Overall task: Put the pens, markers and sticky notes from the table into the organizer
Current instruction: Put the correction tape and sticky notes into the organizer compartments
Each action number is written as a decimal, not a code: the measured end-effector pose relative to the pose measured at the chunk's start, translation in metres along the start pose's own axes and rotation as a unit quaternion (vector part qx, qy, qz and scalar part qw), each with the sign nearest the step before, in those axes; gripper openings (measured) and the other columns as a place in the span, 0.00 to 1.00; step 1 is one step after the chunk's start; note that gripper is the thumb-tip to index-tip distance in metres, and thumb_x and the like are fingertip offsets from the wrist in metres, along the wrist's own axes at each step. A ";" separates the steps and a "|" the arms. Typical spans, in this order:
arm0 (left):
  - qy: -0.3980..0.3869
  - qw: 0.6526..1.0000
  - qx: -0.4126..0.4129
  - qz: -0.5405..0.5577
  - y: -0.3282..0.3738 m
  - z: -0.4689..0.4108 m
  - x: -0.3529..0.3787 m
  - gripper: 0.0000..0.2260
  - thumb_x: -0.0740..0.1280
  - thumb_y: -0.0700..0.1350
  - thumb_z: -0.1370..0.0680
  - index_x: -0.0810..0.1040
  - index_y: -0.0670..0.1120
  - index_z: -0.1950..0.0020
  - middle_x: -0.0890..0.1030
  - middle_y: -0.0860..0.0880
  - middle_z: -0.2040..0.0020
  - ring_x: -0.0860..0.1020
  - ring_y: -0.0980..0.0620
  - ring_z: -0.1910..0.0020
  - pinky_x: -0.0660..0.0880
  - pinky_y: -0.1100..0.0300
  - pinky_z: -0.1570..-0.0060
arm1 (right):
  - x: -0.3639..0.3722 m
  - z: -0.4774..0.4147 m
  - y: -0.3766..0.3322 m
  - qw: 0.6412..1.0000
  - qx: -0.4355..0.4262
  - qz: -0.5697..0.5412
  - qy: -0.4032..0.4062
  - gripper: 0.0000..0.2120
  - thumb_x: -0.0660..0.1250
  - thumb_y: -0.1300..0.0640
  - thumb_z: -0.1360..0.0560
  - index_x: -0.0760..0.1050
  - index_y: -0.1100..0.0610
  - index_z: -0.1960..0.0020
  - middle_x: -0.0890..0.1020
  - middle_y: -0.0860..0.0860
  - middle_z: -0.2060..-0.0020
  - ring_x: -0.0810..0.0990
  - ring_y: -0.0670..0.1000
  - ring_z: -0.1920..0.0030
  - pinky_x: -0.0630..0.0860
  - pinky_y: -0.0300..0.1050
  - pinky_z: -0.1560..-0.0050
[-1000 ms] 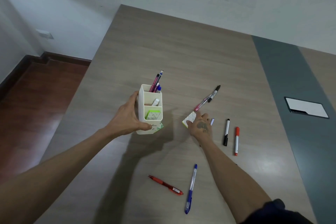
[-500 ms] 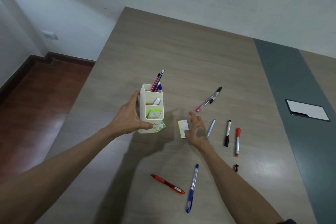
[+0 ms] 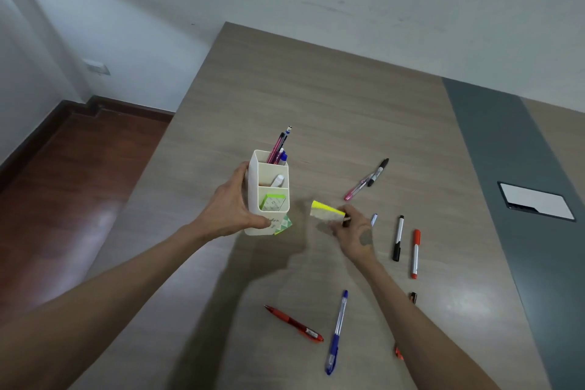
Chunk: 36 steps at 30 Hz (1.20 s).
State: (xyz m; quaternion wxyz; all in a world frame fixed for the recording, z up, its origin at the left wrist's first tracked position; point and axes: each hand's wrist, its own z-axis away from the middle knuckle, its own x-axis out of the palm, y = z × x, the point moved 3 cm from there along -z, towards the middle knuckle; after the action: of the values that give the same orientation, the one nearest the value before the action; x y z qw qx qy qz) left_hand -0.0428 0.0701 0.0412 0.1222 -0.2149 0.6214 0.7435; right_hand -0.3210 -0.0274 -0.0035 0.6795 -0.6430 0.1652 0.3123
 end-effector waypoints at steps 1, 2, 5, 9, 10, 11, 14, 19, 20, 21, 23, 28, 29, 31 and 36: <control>0.000 1.000 0.000 0.001 0.001 0.000 0.000 0.50 0.85 0.44 0.36 0.60 0.57 0.22 0.77 0.67 0.41 0.78 0.67 0.44 0.74 0.77 0.58 | -0.010 0.000 -0.012 0.999 -0.015 -0.042 0.022 0.08 0.73 0.60 0.30 0.78 0.49 0.56 0.82 0.56 0.64 0.81 0.55 0.64 0.78 0.47 0.62; 0.000 1.000 0.001 0.002 0.002 0.000 0.000 0.49 0.85 0.44 0.36 0.60 0.57 0.23 0.77 0.67 0.41 0.78 0.67 0.44 0.75 0.77 0.58 | -0.020 0.000 -0.028 0.996 -0.036 -0.073 0.041 0.08 0.74 0.61 0.29 0.79 0.49 0.56 0.83 0.55 0.64 0.83 0.55 0.64 0.80 0.48 0.60; 0.000 1.000 0.004 0.008 0.006 0.000 -0.001 0.50 0.85 0.46 0.37 0.61 0.58 0.22 0.78 0.65 0.39 0.78 0.65 0.42 0.75 0.74 0.56 | -0.037 0.010 -0.084 0.984 -0.117 -0.136 0.016 0.08 0.75 0.63 0.28 0.83 0.54 0.51 0.84 0.53 0.63 0.83 0.54 0.63 0.81 0.44 0.58; 0.008 1.000 0.010 0.013 0.010 0.001 -0.002 0.50 0.84 0.47 0.39 0.62 0.58 0.22 0.79 0.63 0.38 0.79 0.64 0.42 0.75 0.73 0.55 | -0.020 0.021 -0.120 0.973 -0.190 -0.116 -0.067 0.09 0.76 0.65 0.30 0.84 0.56 0.51 0.85 0.53 0.58 0.80 0.52 0.60 0.79 0.46 0.58; 0.007 1.000 0.011 0.012 0.010 0.001 -0.002 0.51 0.84 0.47 0.39 0.61 0.57 0.22 0.79 0.62 0.38 0.79 0.64 0.42 0.76 0.73 0.54 | -0.014 0.022 -0.122 0.971 -0.203 -0.100 -0.076 0.09 0.77 0.65 0.30 0.84 0.58 0.51 0.85 0.53 0.59 0.80 0.51 0.60 0.79 0.47 0.58; 0.005 1.000 0.011 0.010 0.009 0.002 -0.003 0.51 0.85 0.48 0.39 0.61 0.57 0.22 0.78 0.62 0.37 0.79 0.63 0.41 0.76 0.72 0.54 | -0.010 0.022 -0.122 0.970 -0.215 -0.080 -0.083 0.09 0.77 0.65 0.31 0.84 0.59 0.51 0.84 0.52 0.59 0.80 0.50 0.60 0.79 0.46 0.58; 0.004 1.000 0.012 0.006 0.006 0.004 -0.005 0.52 0.85 0.49 0.40 0.61 0.56 0.21 0.79 0.60 0.37 0.79 0.61 0.41 0.78 0.68 0.50 | -0.002 0.022 -0.126 0.962 -0.255 -0.028 -0.093 0.09 0.77 0.65 0.31 0.84 0.59 0.51 0.83 0.48 0.61 0.80 0.47 0.60 0.78 0.42 0.60; 0.008 1.000 0.015 -0.002 0.003 0.006 -0.008 0.52 0.84 0.51 0.40 0.60 0.55 0.21 0.79 0.59 0.36 0.80 0.58 0.41 0.80 0.61 0.47 | 0.004 0.020 -0.137 0.957 -0.268 -0.006 -0.108 0.10 0.77 0.66 0.32 0.84 0.60 0.51 0.84 0.50 0.59 0.81 0.49 0.61 0.79 0.42 0.59; 0.006 1.000 0.015 -0.002 0.003 0.006 -0.008 0.52 0.84 0.51 0.40 0.60 0.55 0.21 0.79 0.59 0.36 0.80 0.58 0.41 0.80 0.62 0.48 | 0.006 0.020 -0.139 0.955 -0.273 0.000 -0.112 0.10 0.77 0.66 0.31 0.84 0.60 0.51 0.84 0.51 0.58 0.81 0.48 0.61 0.80 0.42 0.59; 0.005 1.000 0.015 -0.002 0.002 0.005 -0.008 0.52 0.84 0.51 0.40 0.60 0.55 0.21 0.79 0.58 0.36 0.80 0.58 0.41 0.80 0.63 0.48 | 0.008 0.020 -0.141 0.953 -0.279 0.009 -0.116 0.10 0.77 0.65 0.31 0.83 0.60 0.51 0.84 0.51 0.58 0.81 0.49 0.61 0.80 0.42 0.59; 0.009 1.000 0.012 0.001 0.001 0.005 -0.009 0.52 0.84 0.49 0.39 0.60 0.54 0.21 0.78 0.59 0.37 0.79 0.60 0.41 0.79 0.64 0.48 | 0.012 0.019 -0.142 0.950 -0.290 0.024 -0.117 0.10 0.77 0.65 0.31 0.83 0.60 0.51 0.84 0.52 0.57 0.82 0.49 0.60 0.80 0.41 0.59; 0.025 1.000 -0.001 0.003 -0.007 0.008 -0.017 0.51 0.85 0.47 0.38 0.60 0.56 0.21 0.77 0.61 0.38 0.78 0.62 0.41 0.75 0.70 0.51 | 0.012 0.006 -0.124 0.968 -0.246 0.014 -0.040 0.08 0.75 0.66 0.31 0.83 0.58 0.53 0.83 0.48 0.59 0.80 0.46 0.60 0.77 0.34 0.58; 0.026 1.000 -0.003 0.001 -0.009 0.009 -0.019 0.51 0.85 0.46 0.37 0.60 0.55 0.21 0.78 0.60 0.37 0.79 0.61 0.41 0.75 0.69 0.50 | 0.016 0.001 -0.114 0.978 -0.206 0.021 -0.034 0.08 0.75 0.65 0.30 0.83 0.58 0.53 0.83 0.48 0.60 0.80 0.47 0.61 0.77 0.36 0.58; 0.031 0.999 -0.007 -0.005 -0.012 0.010 -0.023 0.51 0.85 0.46 0.37 0.60 0.54 0.21 0.78 0.58 0.36 0.79 0.57 0.42 0.77 0.65 0.47 | 0.031 -0.011 -0.083 0.989 -0.115 0.074 -0.047 0.07 0.74 0.61 0.29 0.82 0.58 0.51 0.83 0.49 0.59 0.80 0.48 0.60 0.78 0.41 0.55; 0.038 0.999 -0.013 -0.012 -0.018 0.014 -0.029 0.51 0.85 0.46 0.36 0.59 0.54 0.21 0.77 0.56 0.34 0.79 0.54 0.40 0.79 0.57 0.43 | 0.090 -0.002 -0.016 0.960 -0.019 0.240 -0.140 0.19 0.66 0.45 0.24 0.77 0.57 0.42 0.77 0.54 0.44 0.77 0.55 0.43 0.73 0.45 0.44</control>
State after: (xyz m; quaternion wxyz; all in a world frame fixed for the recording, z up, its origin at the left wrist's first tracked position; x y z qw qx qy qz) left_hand -0.0116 0.0895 0.0406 0.1049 -0.2521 0.6132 0.7413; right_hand -0.2425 -0.0101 -0.0478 0.5882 -0.5471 0.2121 0.5565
